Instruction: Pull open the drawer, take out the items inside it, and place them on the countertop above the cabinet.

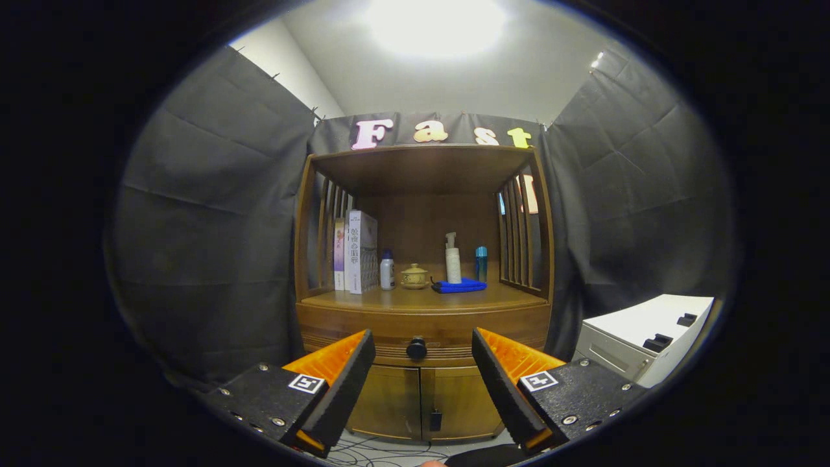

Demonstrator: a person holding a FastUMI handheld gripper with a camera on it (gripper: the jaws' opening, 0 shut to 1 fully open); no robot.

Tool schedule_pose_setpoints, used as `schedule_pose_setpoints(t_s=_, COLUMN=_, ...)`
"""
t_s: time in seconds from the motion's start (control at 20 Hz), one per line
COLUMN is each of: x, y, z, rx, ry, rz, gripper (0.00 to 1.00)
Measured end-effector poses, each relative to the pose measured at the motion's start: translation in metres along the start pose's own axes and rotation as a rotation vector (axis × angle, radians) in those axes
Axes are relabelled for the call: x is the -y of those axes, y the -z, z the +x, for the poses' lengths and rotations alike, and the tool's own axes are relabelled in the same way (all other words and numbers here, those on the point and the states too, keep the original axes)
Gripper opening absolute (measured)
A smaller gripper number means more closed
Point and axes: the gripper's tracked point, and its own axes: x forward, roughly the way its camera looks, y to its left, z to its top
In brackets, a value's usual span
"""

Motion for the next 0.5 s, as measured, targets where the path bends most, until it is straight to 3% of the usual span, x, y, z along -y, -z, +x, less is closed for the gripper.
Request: schedule_pose_setpoints(t_s=0.5, x=-0.0047, y=0.0078, z=0.0002, rx=-0.019, ry=-0.02, rz=0.0, gripper=0.94)
